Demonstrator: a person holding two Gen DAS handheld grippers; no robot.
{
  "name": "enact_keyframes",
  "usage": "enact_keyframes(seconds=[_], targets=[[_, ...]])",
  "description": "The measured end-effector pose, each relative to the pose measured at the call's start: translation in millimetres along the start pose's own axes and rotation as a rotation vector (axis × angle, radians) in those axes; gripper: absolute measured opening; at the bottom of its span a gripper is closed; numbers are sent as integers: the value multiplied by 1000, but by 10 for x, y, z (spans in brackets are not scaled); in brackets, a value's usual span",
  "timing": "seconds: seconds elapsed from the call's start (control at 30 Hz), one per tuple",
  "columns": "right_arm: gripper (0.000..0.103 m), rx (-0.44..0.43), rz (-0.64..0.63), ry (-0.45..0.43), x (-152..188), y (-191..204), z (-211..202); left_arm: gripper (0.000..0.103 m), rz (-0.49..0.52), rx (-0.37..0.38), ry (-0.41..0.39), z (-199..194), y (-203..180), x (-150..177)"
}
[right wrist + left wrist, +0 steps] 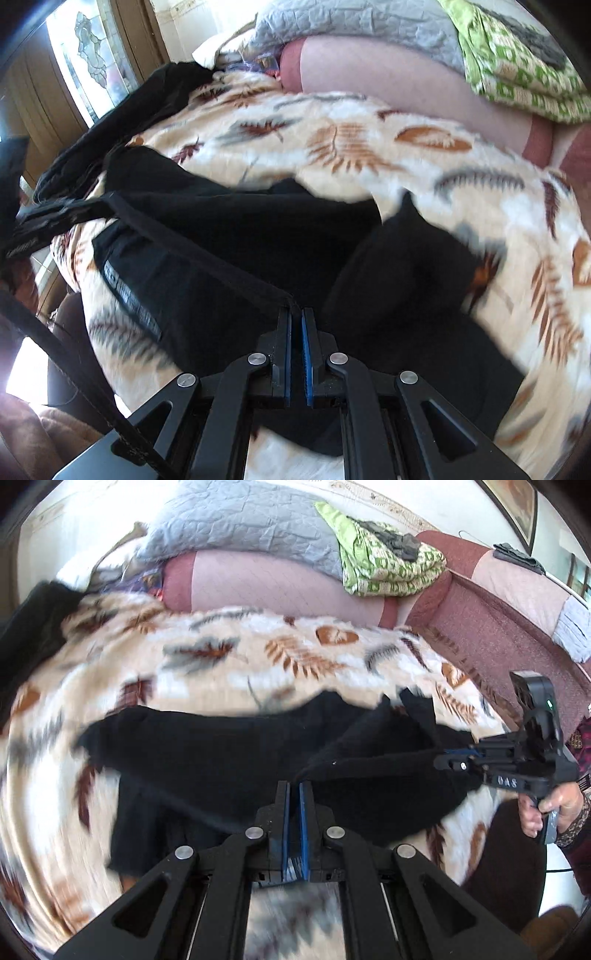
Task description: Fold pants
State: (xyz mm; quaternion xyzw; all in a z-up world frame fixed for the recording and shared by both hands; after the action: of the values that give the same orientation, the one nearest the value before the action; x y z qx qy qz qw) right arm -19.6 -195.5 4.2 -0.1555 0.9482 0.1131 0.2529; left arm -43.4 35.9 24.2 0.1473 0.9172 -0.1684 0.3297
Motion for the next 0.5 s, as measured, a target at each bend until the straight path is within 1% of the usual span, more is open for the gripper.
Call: enact_keyframes(seconds=[0.07,0.13,0.17,0.23,0.33,0.37,0.4,0.43,0.47,0.5], targets=[[6,-6,30,17,164,15,33,5,-23,3,37,16,-9,205],[6,-8,58,27,286,9,52,5,-49,5,71,52,15,337],[6,-5,70,32,339,9,53,5,-49,-19,78,36,28,383],[6,33,83,43,439,-11,36,5,-38,-55,72,-39,51,417],[7,74,94,65,606,-64,-58,7,-39,-77,46,-195,113,399],[7,95,96,68,647,-99,-113,13,-40,-88,40,-237,140,391],[8,135,92,64,675,-140,-186,22,-42,-100,34,-274,167,380],[11,173,85,55,679,-171,-249,27,-45,-116,25,-309,187,375],[11,212,78,42,679,-211,-333,32,-47,-125,19,-329,196,364],[12,243,77,27,651,-259,-413,33,-47,-130,15,-348,200,358]])
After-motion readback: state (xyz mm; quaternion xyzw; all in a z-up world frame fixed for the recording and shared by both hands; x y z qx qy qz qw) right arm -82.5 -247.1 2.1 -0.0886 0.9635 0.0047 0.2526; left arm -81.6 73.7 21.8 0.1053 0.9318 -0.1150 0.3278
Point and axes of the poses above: each gripper's, at about its wrist camera, not at the fingertips, and z roughly the way its jaws point, y to its left, x to its underside, the point moved 4 cm from there along z, roughly the way its jaws point
